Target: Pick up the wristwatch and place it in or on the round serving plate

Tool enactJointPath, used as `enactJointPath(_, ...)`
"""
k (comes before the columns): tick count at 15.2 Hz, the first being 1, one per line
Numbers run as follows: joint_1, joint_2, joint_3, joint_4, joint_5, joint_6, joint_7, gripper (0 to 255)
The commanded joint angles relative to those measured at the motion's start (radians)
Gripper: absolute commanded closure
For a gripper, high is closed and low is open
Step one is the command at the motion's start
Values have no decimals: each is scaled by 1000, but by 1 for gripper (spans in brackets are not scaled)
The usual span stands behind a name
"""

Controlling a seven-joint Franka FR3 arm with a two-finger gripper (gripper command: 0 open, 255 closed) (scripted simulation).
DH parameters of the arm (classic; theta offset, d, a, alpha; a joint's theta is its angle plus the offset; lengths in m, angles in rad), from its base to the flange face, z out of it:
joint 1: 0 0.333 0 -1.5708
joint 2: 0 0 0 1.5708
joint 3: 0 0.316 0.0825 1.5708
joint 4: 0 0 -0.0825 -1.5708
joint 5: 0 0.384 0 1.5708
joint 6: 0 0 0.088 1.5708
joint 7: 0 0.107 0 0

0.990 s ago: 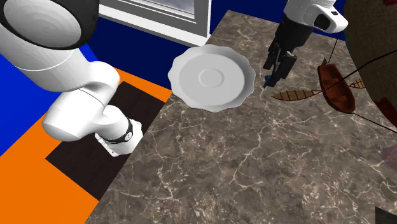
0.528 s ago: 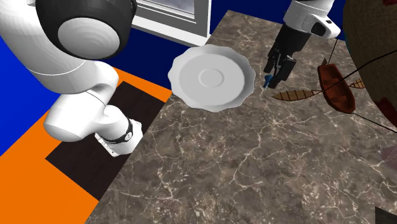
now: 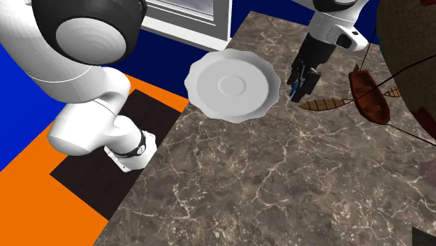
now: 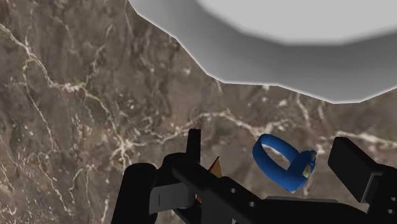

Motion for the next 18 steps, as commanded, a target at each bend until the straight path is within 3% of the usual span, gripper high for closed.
enactJointPath(1,0,0,0,0,0,0,0,0)
enactJointPath(2,0,0,0,0,0,0,0,0)
enactJointPath(3,0,0,0,0,0,0,0,255)
enactJointPath(12,0,0,0,0,0,0,0,255)
enactJointPath(18,4,-11,3,67,7,-73,-19,255)
